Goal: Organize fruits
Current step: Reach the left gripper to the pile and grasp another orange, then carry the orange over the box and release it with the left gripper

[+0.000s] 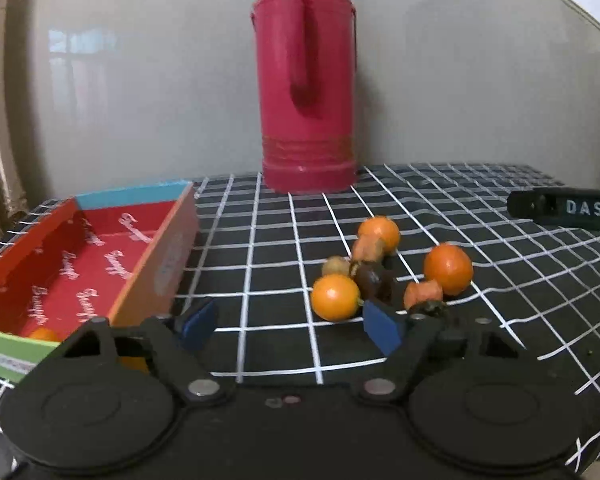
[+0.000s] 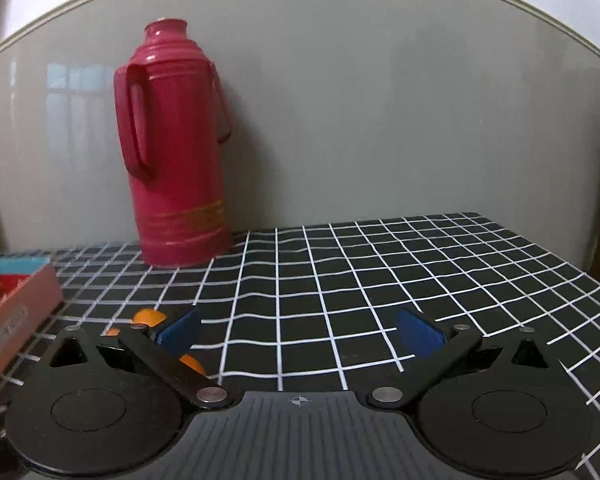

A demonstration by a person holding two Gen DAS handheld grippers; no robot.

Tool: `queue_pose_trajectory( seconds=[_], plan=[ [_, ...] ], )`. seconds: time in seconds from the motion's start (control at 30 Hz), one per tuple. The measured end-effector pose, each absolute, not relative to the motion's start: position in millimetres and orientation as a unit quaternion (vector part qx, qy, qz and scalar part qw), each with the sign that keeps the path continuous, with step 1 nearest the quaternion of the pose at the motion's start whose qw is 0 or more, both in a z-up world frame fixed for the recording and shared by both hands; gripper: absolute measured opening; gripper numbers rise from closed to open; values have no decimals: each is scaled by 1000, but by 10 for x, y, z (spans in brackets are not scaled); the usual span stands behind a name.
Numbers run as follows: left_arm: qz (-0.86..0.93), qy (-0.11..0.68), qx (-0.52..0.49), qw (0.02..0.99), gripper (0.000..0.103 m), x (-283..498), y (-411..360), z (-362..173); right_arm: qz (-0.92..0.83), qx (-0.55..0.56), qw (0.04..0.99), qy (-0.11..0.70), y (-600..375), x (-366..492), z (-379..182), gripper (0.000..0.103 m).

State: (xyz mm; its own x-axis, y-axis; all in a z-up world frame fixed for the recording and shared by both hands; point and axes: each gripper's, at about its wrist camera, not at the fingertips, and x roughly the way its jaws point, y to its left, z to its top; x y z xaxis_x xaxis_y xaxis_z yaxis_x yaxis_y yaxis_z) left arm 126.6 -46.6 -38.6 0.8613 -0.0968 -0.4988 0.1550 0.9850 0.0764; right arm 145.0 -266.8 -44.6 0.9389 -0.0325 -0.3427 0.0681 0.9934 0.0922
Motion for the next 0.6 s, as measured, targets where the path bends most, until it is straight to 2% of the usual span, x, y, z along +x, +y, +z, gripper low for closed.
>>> queue_pose_trajectory(
  seconds=[0.17,0.37,0.47,0.5,0.6],
  plan=[
    [-71,271,63,958,65,1418,-536,-420,-11,16,975,220,-2664,1511,-563,103],
    [-74,306,74,946,54,1624,-589,-512,0,-7,975,224,-2677,1492,-591,103],
    [-87,307,65,945,38,1682,-603,-517,-5,-4,974,224,-2730,1503,-587,103],
    [-97,307,61,945,23,1695,-613,-518,-7,0,975,224,-2759,1503,-585,103],
    [-93,300,72,947,23,1692,-673,-530,-12,7,974,224,-2813,1512,-576,103]
  ],
)
